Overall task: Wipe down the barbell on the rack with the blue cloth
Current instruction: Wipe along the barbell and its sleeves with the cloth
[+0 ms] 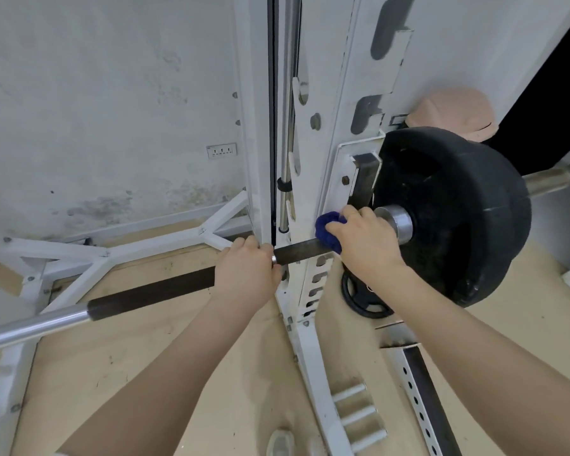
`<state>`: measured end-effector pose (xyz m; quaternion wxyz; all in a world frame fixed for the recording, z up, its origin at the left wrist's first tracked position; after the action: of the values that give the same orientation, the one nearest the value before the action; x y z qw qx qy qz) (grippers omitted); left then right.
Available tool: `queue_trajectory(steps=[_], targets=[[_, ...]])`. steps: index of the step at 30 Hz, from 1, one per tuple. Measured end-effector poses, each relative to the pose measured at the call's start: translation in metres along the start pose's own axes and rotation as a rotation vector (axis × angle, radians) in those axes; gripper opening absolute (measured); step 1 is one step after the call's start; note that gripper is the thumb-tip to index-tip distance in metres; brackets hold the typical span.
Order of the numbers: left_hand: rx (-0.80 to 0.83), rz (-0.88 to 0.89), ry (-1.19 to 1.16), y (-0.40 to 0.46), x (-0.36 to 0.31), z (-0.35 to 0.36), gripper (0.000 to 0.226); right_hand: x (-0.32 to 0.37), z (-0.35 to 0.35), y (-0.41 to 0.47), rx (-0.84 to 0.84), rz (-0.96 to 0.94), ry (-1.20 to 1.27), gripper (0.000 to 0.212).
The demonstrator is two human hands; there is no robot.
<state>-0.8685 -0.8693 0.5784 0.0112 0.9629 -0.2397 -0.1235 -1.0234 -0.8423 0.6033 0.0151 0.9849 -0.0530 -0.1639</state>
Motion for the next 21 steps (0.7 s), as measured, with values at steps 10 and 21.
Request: queue_trajectory(steps=[10, 21], targets=[[0.077, 0.116, -0.136, 0.015, -0.014, 0.012, 0.027, 0.037, -0.006, -0.01, -0.029, -0.161, 0.057, 0.038], [0.04, 0.32, -0.131, 0.026, -0.058, 0.019, 0.037, -0.049, 0.015, -0.02, -0.036, 0.138, -0.05, 0.035]])
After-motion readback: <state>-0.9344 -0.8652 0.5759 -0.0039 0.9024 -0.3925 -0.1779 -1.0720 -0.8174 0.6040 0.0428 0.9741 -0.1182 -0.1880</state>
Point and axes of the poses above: each hand's wrist, its own y-axis towards the middle knuckle, its own z-axis out of the palm, x = y × z, the point moved 7 cm from there along y, towards the middle knuckle, and after that the axes turned 8 degrees about -y, right-handed, at the moved point
